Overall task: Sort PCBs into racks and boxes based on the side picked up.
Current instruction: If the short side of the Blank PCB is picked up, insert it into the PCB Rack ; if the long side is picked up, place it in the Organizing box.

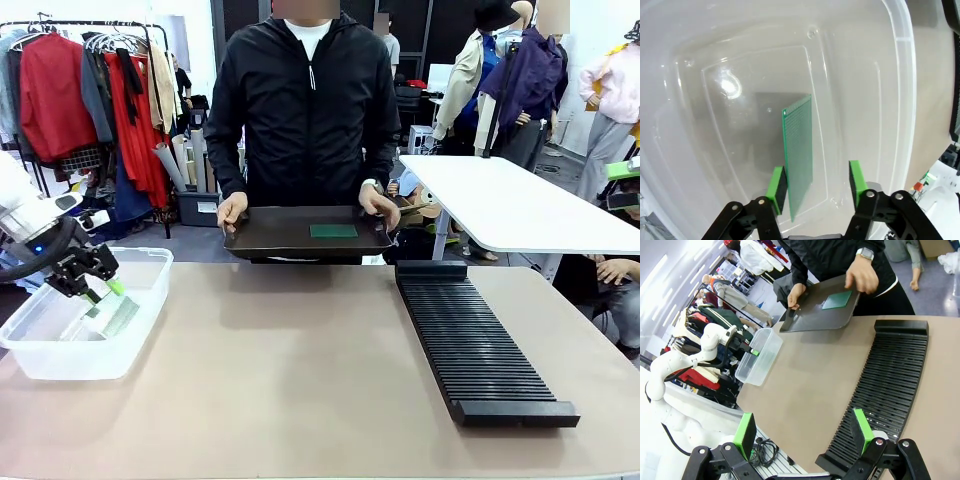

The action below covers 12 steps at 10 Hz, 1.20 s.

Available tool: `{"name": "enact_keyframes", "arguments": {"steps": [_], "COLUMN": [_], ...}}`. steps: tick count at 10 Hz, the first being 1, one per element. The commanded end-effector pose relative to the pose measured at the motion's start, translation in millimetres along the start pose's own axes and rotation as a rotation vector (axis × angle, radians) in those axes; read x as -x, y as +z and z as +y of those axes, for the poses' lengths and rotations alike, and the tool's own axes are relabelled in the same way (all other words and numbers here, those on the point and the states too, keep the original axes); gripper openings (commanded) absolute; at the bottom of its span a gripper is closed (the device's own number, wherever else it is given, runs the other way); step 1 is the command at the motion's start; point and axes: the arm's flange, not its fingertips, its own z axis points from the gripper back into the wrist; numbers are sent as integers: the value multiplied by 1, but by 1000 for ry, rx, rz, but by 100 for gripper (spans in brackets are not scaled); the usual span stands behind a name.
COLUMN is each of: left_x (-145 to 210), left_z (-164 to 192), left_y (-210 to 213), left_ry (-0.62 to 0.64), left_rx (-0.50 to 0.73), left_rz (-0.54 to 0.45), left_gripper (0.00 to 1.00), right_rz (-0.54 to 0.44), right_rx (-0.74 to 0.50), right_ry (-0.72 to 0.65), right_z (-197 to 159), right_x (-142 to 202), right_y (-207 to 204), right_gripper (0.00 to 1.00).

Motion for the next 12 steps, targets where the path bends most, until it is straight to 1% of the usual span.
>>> {"name": "enact_keyframes", "arguments": {"steps": [1, 4, 5, 8, 9, 10, 12], "left_x": [5, 3, 4, 9, 7, 1, 1], "left_z": [-2, -4, -7, -35, -40, -23, -23], "left_y": [6, 6, 9, 33, 38, 27, 27], "left_ry": [16, 34, 43, 19, -2, 12, 12], "left_rx": [-27, -41, -63, -119, -118, -81, -81], "left_rz": [-1, 16, 8, -14, -44, -5, -5], "left_gripper": [100, 100, 100, 100, 100, 100, 100], "right_rz": [-8, -8, -8, -8, -8, -8, -8], "right_rx": [-9, -9, -9, -9, -9, -9, -9], "right_ry": [3, 3, 3, 3, 3, 3, 3], "right_z": [2, 2, 2, 2, 2, 2, 2], "right_x": [-1, -1, -1, -1, -1, -1, -1], "right_y": [0, 0, 0, 0, 0, 0, 0], "right_gripper": [100, 100, 100, 100, 100, 100, 100]}}
